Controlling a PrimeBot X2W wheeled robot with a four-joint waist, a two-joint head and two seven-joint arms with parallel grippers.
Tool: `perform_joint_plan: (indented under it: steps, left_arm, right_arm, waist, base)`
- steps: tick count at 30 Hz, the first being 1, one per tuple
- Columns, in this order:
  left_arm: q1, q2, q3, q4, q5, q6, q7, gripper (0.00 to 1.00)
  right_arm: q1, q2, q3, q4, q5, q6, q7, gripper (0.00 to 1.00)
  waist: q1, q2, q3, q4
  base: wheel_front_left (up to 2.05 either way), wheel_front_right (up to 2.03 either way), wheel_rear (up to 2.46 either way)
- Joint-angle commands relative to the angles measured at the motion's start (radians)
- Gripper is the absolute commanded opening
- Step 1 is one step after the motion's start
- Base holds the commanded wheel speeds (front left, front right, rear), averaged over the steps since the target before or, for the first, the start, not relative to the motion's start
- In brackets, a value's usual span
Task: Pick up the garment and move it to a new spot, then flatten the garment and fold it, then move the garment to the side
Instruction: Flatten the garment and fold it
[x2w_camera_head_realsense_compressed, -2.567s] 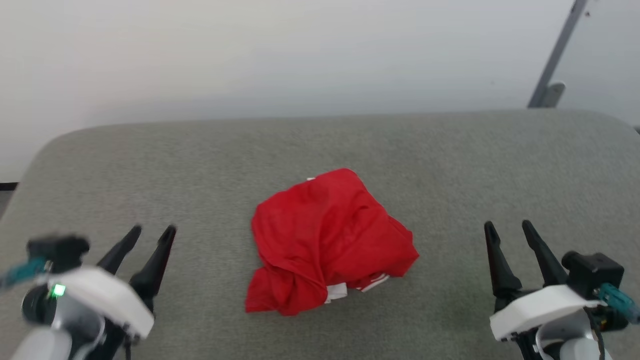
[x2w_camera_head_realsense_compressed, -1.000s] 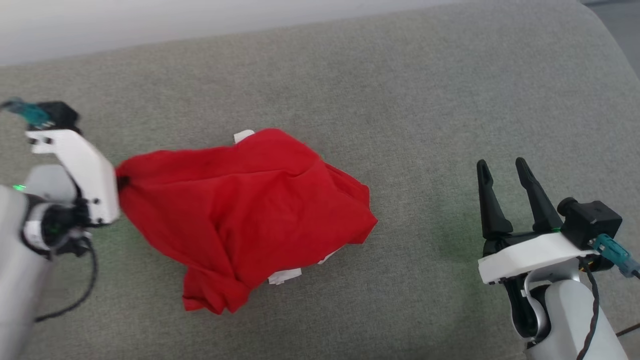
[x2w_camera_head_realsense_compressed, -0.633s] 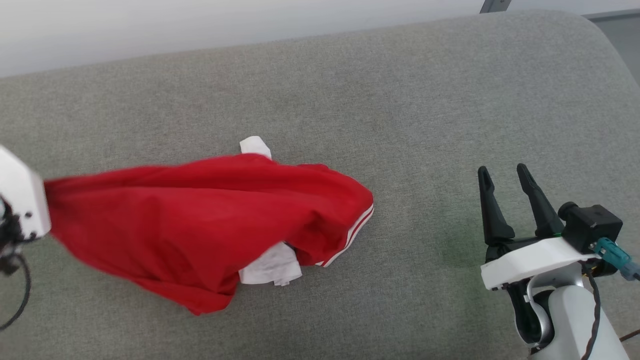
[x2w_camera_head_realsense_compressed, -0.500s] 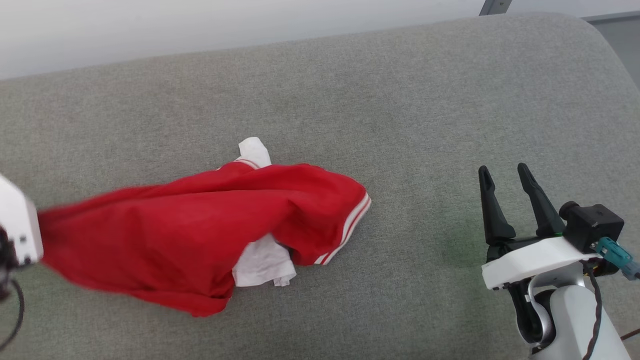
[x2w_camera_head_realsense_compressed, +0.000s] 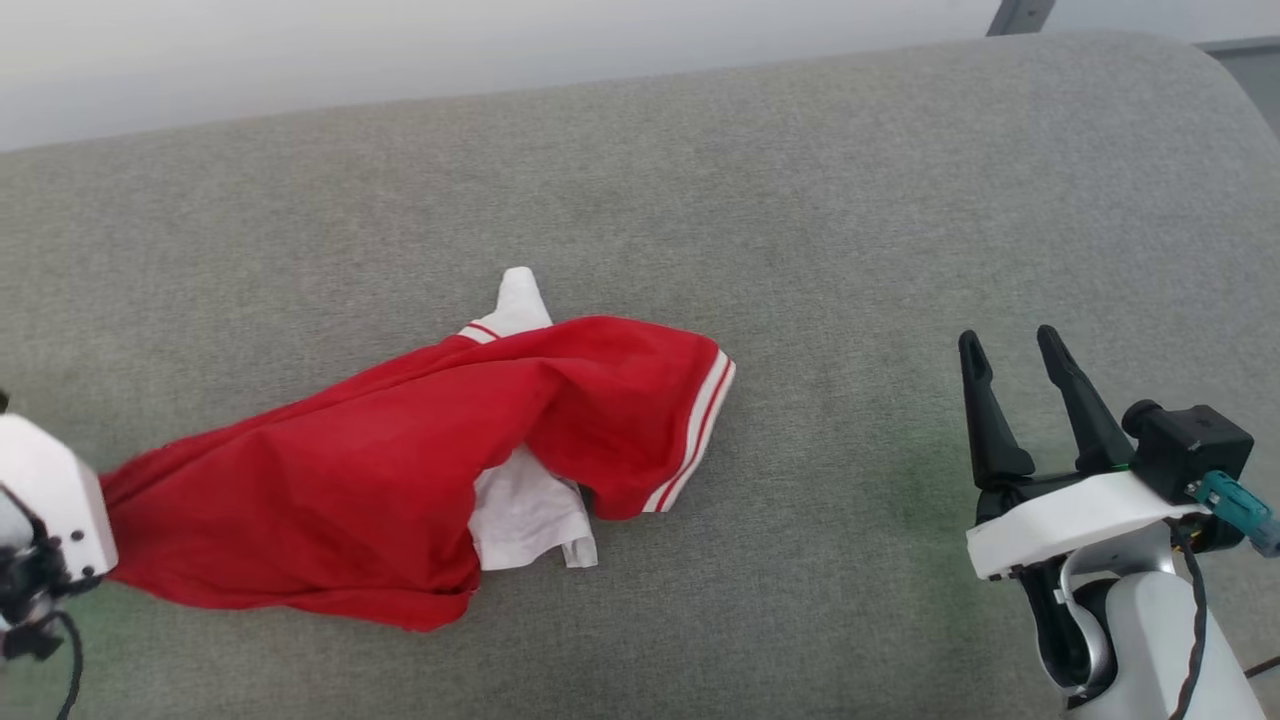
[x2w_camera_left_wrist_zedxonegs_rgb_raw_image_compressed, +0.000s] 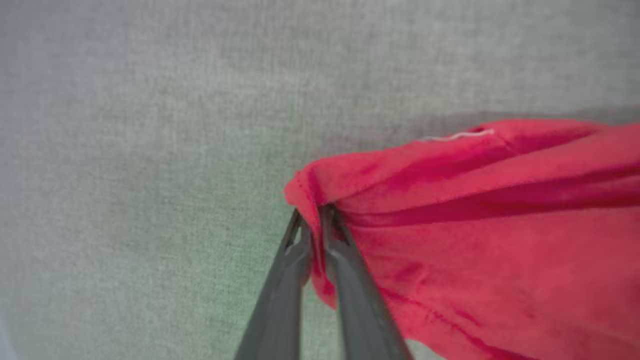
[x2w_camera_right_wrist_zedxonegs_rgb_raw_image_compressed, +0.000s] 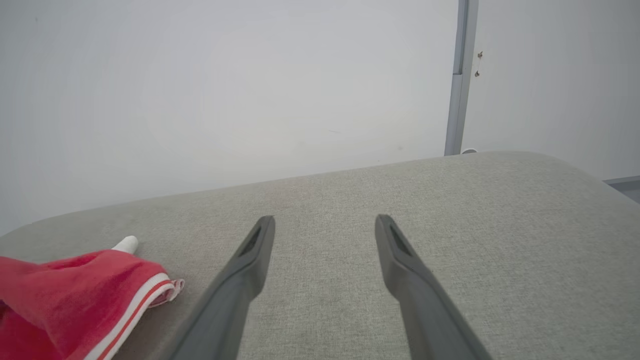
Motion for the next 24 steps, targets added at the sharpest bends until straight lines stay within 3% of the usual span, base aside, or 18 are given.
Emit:
perform_joint_plan:
  steps: [1, 11, 24]
  left_arm:
    - [0.009, -0.004, 0.006, -0.011, -0.010, -0.008, -0.016, 1.00]
    - [0.059, -0.032, 0.059, -0.197, -0.005, -0.050, -0.263, 1.00]
    - [0.261, -0.083, 0.101, -0.495, 0.043, 0.003, -0.569, 1.00]
  right_arm:
    - [0.006, 0.001, 0.000, -0.002, -0.005, 0.000, 0.001, 1.00]
    - [0.018, -0.009, 0.045, -0.006, 0.025, 0.000, 0.039, 1.00]
    - [0.023, -0.084, 0.268, -0.028, 0.117, 0.000, 0.173, 1.00]
  waist:
    - [0.0000, 0.0000, -0.003, 0.005]
    - [0.0000, 0.0000, -0.037, 0.064]
    - [0.0000, 0.0000, -0.071, 0.169]
  base:
    - [0.00, 0.00, 0.00]
    - [0.00, 0.00, 0.00]
    - [0.00, 0.00, 0.00]
